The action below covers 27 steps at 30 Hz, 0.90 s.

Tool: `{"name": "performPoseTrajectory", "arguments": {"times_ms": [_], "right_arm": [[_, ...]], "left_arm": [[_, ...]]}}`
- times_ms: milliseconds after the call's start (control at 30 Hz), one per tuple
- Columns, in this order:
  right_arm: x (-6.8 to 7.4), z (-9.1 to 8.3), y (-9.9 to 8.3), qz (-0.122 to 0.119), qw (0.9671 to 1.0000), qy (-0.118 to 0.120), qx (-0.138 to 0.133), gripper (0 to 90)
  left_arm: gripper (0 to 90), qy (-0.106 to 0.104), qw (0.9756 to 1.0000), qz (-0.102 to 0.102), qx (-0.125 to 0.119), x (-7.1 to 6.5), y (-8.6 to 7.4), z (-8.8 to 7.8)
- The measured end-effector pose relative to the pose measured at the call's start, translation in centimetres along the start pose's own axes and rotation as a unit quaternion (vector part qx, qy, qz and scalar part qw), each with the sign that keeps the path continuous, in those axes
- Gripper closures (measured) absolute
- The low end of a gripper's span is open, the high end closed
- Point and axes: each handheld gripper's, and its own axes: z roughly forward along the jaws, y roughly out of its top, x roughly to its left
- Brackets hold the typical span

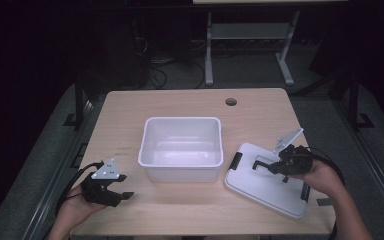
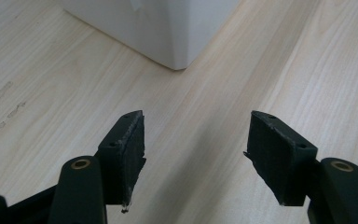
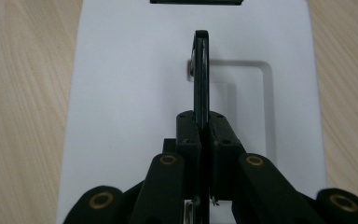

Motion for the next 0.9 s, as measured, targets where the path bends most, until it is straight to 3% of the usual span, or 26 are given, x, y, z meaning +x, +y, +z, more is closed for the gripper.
{"name": "performPoseTrajectory", "arguments": {"times_ms": [167, 600, 900], "right_arm": [[0.2, -0.8, -0.2, -0.001, 1.0, -0.005, -0.003, 84.5], [0.7, -3.2, -0.4, -0.018, 0.9995, -0.02, -0.018, 84.6], [1.2, -5.1, -0.2, -0.023, 0.9989, -0.035, -0.023, 84.5]], "left_arm": [[34.5, -0.002, 0.9999, -0.01, -0.013, -0.1, -0.3, 0.1], [29.8, 0.004, 0.9993, -0.032, -0.019, 0.0, -1.5, 0.0], [28.2, 0.008, 0.9992, -0.033, -0.019, -0.1, -1.8, -0.3]]}}
